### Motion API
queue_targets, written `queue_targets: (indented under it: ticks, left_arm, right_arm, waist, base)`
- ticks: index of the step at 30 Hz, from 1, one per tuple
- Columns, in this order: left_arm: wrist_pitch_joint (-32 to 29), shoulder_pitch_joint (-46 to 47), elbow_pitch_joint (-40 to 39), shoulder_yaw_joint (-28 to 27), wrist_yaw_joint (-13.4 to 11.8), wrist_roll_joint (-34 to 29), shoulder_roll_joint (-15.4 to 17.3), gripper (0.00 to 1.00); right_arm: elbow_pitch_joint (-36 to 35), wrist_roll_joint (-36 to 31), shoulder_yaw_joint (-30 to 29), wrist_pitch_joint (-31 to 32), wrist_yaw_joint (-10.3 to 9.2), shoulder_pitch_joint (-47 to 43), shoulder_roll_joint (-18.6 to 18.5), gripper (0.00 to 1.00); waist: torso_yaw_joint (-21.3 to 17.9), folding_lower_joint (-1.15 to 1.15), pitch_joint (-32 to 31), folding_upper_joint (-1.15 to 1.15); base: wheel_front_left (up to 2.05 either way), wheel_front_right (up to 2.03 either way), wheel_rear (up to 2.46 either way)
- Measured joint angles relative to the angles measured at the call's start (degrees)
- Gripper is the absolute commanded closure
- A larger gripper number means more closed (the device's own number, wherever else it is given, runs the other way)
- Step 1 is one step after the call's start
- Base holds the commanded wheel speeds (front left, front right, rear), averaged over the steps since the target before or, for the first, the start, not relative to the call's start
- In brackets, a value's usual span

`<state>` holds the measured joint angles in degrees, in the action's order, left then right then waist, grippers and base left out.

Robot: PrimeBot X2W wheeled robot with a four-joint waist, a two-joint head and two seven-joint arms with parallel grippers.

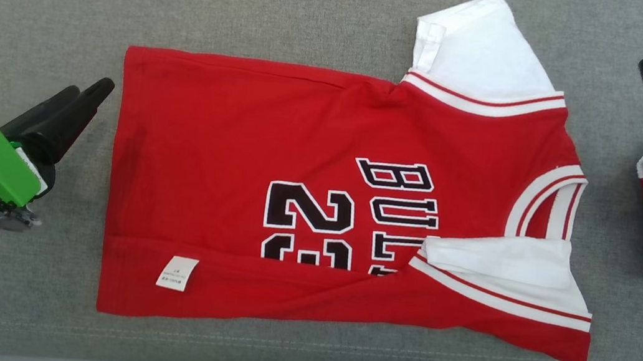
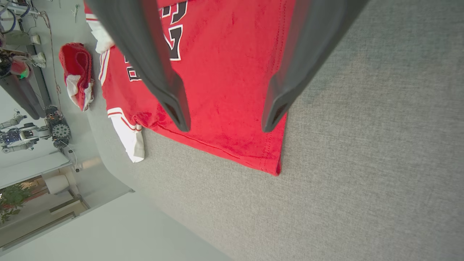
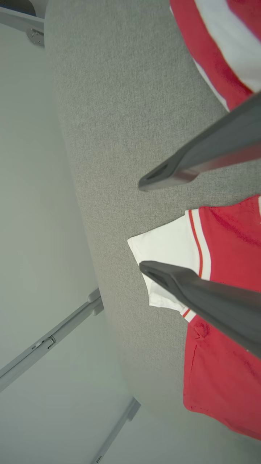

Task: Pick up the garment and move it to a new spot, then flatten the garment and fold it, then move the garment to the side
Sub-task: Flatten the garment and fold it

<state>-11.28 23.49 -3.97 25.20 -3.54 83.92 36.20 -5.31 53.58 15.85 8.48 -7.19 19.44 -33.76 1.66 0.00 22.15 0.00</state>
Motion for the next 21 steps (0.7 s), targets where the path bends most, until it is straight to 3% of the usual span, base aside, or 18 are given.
queue_targets:
  ticks: [4,8,16,21]
  left_arm:
    - [-5.0,3.7,1.9,2.2,0.2,-0.4,1.0,0.0]
    - [-8.5,7.0,3.7,4.0,1.9,-0.5,0.9,0.0]
    - [-9.9,11.1,9.6,4.3,4.6,-0.5,-1.8,0.0]
    - [-10.4,13.7,10.9,4.6,6.9,-0.5,-3.1,0.0]
  right_arm:
    - [4.2,-3.7,0.5,5.1,-0.01,7.6,0.1,0.0]
    - [7.0,-6.9,1.7,9.0,-0.01,14.7,2.1,0.0]
    - [12.9,-11.3,7.9,14.0,-0.03,22.4,8.3,0.0]
    - [15.7,-12.0,8.5,15.7,-0.03,24.8,10.0,0.0]
  waist:
    - [0.1,0.0,3.1,0.0]
    - [0.5,0.0,6.0,0.0]
    - [1.8,0.0,9.9,0.0]
    - [2.5,0.0,10.8,0.0]
  base:
    - [0.0,0.0,0.0]
    - [0.0,0.0,0.0]
    - [0.0,0.0,0.0]
    - [0.0,0.0,0.0]
